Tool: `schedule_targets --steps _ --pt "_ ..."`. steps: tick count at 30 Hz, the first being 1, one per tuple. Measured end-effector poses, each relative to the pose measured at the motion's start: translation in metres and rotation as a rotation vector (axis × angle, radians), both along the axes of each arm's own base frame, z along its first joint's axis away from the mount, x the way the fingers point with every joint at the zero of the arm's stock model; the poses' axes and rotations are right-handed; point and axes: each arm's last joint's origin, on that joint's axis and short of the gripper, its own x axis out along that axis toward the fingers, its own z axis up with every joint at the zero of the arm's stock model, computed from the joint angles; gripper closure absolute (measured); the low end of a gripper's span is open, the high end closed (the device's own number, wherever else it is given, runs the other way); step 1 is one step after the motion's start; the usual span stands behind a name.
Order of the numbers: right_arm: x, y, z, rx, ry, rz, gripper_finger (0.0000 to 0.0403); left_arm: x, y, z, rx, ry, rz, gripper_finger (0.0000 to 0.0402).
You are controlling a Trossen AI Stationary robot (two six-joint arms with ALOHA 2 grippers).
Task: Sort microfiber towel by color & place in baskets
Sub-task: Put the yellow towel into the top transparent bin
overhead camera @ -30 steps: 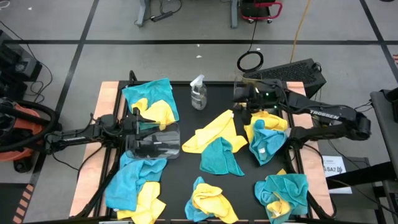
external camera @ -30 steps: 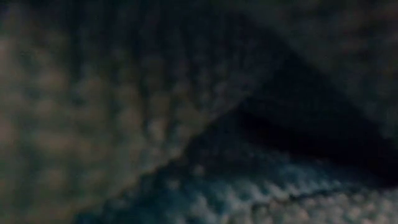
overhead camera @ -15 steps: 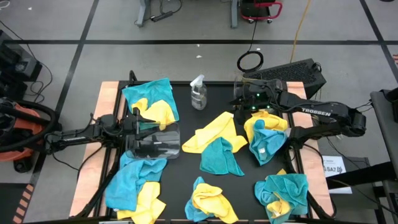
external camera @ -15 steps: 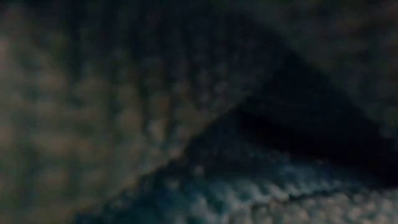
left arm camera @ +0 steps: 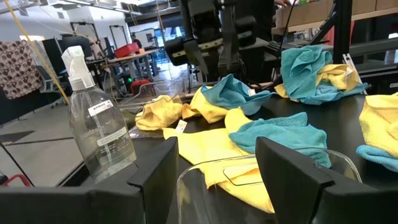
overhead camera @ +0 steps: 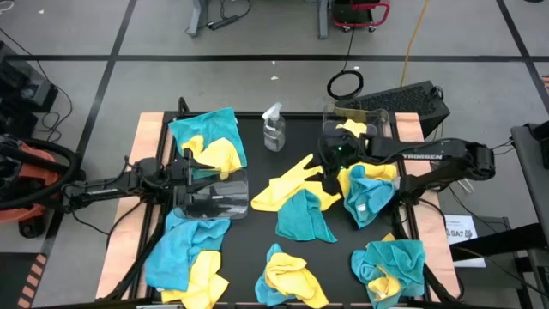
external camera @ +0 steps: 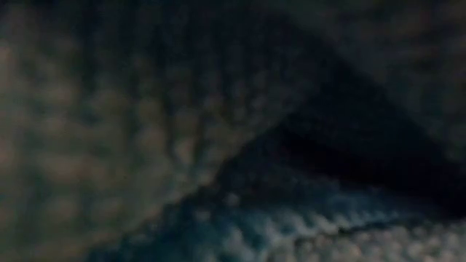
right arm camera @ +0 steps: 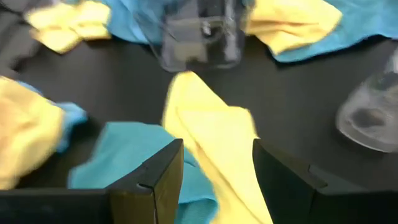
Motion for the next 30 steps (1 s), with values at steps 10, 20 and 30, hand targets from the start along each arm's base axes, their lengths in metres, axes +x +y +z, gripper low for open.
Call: schedule_targets --steps 10,20,30 --pt "0.015 -0.004 -0.028 -0.081 0.105 -0.004 0.0212 0.000 0.000 0.000 -0.003 0.000 0.000 0.0181" --pt "0.032 -0.008 -0.058 -0.076 0.178 0.001 0.0147 0.000 0.000 0.000 -0.003 -0.001 0.000 0.0181" --pt "0.045 -0.012 -0.074 -0.098 0.164 -0.020 0.0116 0.000 0.000 0.000 -0.003 0.000 0.000 0.0181"
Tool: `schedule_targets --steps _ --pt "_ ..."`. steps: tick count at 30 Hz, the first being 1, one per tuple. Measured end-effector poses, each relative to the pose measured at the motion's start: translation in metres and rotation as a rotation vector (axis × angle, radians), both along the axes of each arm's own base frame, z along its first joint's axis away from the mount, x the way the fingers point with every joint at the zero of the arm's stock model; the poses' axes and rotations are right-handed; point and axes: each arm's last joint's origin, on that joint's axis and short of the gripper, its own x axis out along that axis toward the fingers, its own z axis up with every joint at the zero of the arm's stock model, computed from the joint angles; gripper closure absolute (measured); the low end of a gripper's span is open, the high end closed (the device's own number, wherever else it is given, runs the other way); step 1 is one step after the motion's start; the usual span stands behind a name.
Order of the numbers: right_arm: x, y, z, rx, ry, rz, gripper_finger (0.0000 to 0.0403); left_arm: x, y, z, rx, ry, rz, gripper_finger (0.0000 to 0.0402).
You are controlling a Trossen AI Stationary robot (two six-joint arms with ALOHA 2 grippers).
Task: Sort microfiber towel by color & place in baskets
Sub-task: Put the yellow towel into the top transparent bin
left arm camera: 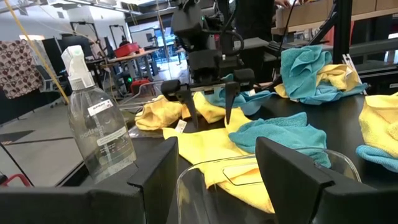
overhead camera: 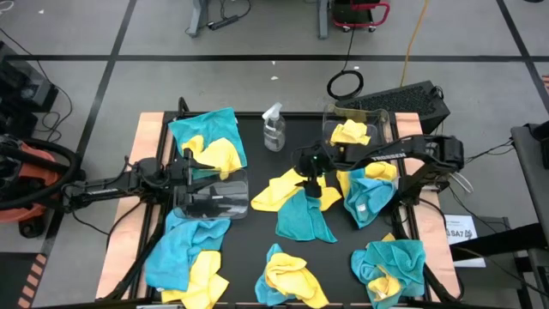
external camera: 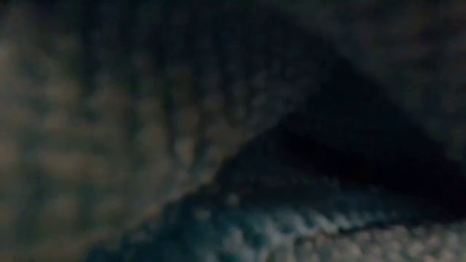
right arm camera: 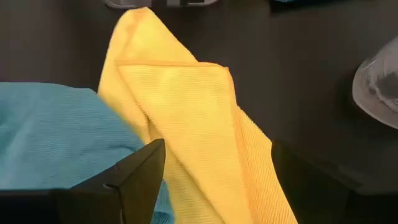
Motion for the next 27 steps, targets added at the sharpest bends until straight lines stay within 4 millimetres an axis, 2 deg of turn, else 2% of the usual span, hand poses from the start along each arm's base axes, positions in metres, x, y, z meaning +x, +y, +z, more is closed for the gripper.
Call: schedule_targets --steps 10,22,27 --pt "0.015 -0.004 -0.035 0.011 0.093 -0.030 0.0127 0.000 0.000 0.000 -0.041 -0.003 -0.001 0.0181" --pt "0.049 -0.012 -0.055 0.023 0.228 -0.037 0.0128 0.000 0.000 0.000 -0.051 -0.003 -0.001 0.0181" --pt "0.055 -0.010 -0.059 0.023 0.255 -0.028 0.0155 0.000 0.000 0.000 -0.051 -0.003 -0.001 0.0181"
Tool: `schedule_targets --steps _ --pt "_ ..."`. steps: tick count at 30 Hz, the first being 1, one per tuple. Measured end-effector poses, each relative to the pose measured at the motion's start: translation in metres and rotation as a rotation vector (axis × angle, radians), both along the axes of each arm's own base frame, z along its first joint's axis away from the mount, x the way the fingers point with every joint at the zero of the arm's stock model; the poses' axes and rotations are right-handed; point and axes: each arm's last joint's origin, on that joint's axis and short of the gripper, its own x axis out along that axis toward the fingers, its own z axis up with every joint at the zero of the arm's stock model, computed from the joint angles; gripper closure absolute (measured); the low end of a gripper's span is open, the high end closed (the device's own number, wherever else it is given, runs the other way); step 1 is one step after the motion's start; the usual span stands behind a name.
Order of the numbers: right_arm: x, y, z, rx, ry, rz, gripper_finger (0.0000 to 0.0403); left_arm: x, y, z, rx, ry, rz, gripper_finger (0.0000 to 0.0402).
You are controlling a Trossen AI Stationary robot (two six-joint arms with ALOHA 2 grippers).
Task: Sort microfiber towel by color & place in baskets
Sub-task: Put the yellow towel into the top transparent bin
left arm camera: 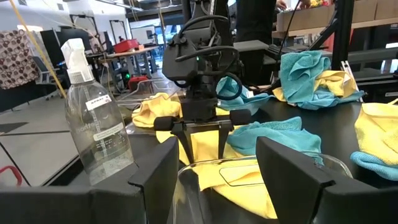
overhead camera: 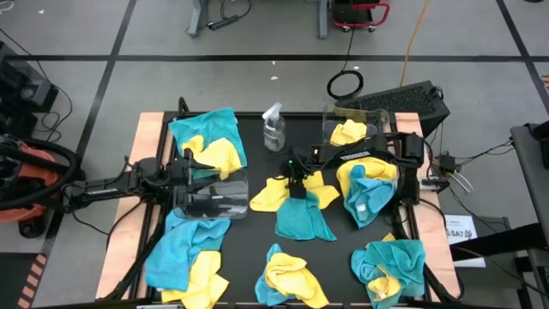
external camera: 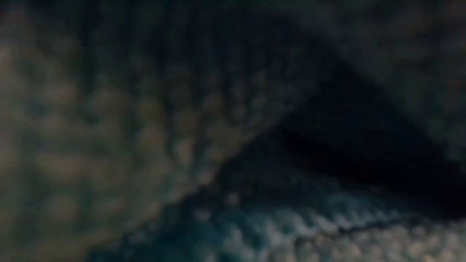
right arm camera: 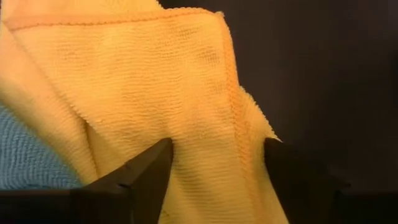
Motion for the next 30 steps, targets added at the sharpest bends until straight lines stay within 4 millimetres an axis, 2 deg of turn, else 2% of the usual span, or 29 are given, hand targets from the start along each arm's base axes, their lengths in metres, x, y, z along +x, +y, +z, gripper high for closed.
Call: schedule_targets --steps 4,13,21,26,30 --pt "0.001 0.006 -0.001 -0.004 0.004 0.017 0.0212 0.000 0.000 0.000 0.000 0.000 0.000 0.0181" --pt "0.001 0.014 -0.002 -0.001 0.007 0.058 0.0387 0.000 0.000 0.000 0.000 0.000 0.000 0.0181" --pt "0.010 0.015 0.017 -0.042 0.004 0.073 0.0399 0.000 0.000 0.000 0.000 0.000 0.000 0.0181" --pt "0.024 0.020 0.053 -0.134 -0.047 0.108 0.0401 0.000 0.000 0.000 0.000 0.000 0.000 0.0181" --pt "0.030 0.025 0.069 -0.186 -0.037 0.129 0.0402 0.000 0.000 0.000 0.000 0.002 0.000 0.0181"
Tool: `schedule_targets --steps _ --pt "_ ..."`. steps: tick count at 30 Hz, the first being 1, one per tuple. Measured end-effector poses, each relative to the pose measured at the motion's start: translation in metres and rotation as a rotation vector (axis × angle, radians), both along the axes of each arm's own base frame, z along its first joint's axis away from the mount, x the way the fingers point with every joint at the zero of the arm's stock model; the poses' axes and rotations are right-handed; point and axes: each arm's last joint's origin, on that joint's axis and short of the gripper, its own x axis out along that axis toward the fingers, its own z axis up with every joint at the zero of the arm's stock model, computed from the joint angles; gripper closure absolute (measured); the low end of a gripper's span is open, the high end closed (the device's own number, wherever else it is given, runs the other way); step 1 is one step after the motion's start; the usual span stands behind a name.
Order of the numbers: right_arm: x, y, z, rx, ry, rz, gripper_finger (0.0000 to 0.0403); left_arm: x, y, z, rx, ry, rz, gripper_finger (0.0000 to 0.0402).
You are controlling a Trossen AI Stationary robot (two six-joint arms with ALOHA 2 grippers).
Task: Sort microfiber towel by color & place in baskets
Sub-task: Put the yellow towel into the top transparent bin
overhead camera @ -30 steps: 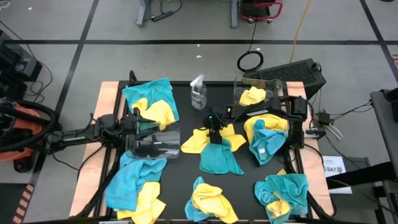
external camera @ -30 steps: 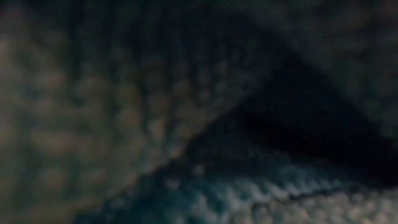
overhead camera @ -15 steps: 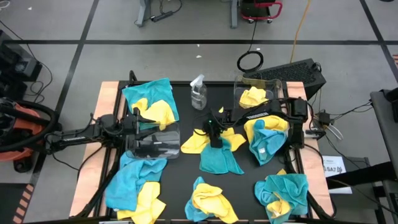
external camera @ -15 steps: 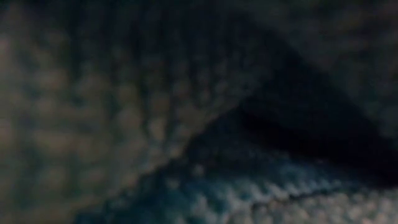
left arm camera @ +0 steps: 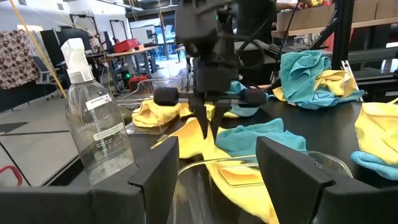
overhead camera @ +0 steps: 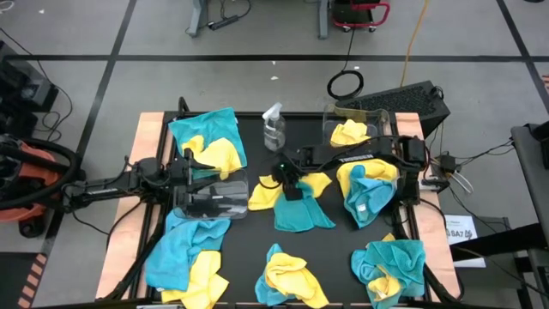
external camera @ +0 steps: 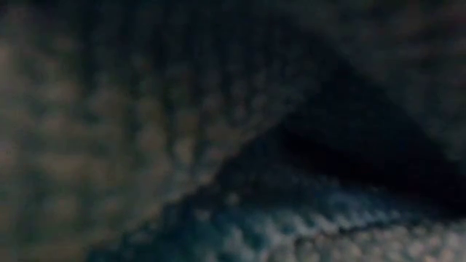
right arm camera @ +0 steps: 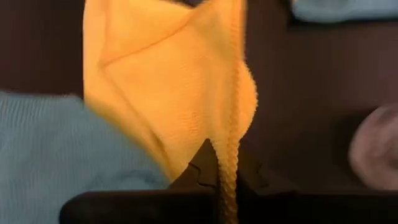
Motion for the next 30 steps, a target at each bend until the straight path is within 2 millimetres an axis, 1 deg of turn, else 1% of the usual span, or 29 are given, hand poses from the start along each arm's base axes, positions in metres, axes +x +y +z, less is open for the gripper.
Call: schedule_targets --steps 5,8,14,17,19,26,30 --pt "0.003 0.002 0.030 -0.048 -0.046 0.014 0.0402 0.000 0.000 0.000 0.000 0.000 0.001 0.0181" --pt "-0.001 0.002 0.038 -0.066 -0.029 0.010 0.0402 0.000 0.000 0.000 0.000 0.004 0.001 0.0181" --pt "-0.012 0.003 0.074 -0.091 -0.110 -0.002 0.0403 0.000 0.000 -0.001 0.000 0.008 0.004 0.0181" --pt "-0.022 0.003 0.094 -0.101 -0.159 -0.008 0.0403 0.001 0.000 -0.001 -0.001 0.009 0.004 0.0181" --pt "-0.031 0.004 0.110 -0.120 -0.206 -0.017 0.0403 0.001 0.000 -0.001 -0.001 0.012 0.004 0.0181" --pt "-0.064 0.004 0.158 -0.243 -0.332 -0.110 0.0403 0.001 0.000 -0.001 -0.001 0.012 0.004 0.0181" --pt "-0.082 0.004 0.179 -0.309 -0.386 -0.161 0.0403 0.001 0.000 -0.001 -0.001 0.012 0.004 0.0181"
